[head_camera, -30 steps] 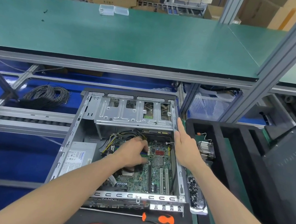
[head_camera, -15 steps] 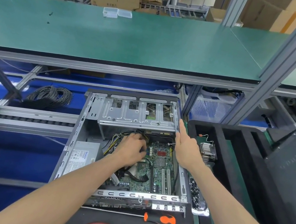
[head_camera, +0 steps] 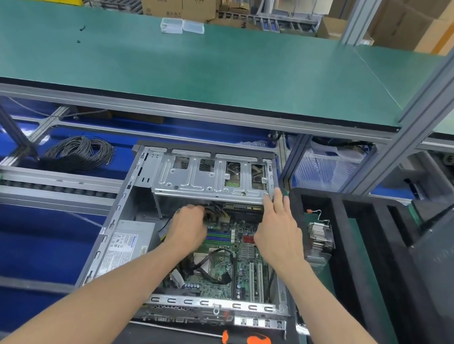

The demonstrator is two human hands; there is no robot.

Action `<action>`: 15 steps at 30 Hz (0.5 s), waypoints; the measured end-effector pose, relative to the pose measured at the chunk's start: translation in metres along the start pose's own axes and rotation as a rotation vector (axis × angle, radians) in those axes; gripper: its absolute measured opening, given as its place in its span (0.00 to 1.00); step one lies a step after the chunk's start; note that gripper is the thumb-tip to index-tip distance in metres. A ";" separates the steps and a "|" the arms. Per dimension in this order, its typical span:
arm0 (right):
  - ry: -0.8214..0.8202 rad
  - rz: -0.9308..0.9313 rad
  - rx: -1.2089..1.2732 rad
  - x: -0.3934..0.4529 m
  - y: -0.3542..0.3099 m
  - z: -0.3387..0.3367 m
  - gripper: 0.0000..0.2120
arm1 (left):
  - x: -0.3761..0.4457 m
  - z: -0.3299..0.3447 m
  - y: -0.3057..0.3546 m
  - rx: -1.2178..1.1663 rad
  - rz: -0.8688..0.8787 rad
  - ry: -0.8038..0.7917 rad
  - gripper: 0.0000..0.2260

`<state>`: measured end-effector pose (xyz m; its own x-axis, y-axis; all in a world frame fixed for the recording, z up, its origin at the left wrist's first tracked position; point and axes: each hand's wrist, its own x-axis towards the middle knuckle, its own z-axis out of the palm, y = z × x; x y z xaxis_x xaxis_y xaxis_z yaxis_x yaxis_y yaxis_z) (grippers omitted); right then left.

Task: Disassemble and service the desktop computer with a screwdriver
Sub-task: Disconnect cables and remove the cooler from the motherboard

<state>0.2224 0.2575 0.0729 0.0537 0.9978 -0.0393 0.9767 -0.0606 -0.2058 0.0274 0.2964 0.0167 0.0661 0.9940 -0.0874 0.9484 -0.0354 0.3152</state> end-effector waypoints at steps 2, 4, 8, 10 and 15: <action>-0.003 -0.005 -0.007 0.001 0.000 0.000 0.36 | 0.001 -0.002 -0.003 -0.014 -0.049 0.008 0.12; -0.003 -0.023 -0.010 0.002 0.000 0.001 0.36 | 0.002 -0.003 -0.002 -0.016 -0.058 -0.005 0.10; -0.009 -0.033 -0.024 0.001 0.001 0.002 0.37 | 0.008 -0.003 0.002 0.015 -0.084 -0.002 0.03; -0.009 -0.040 -0.048 0.001 0.001 0.002 0.37 | 0.010 -0.002 0.001 0.047 -0.093 0.019 0.03; -0.004 -0.056 -0.087 0.000 0.000 0.002 0.38 | 0.011 0.006 -0.005 0.063 -0.025 0.018 0.06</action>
<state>0.2219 0.2577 0.0706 -0.0023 0.9994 -0.0342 0.9925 -0.0019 -0.1220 0.0251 0.3068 0.0088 0.0368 0.9963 -0.0776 0.9673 -0.0160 0.2532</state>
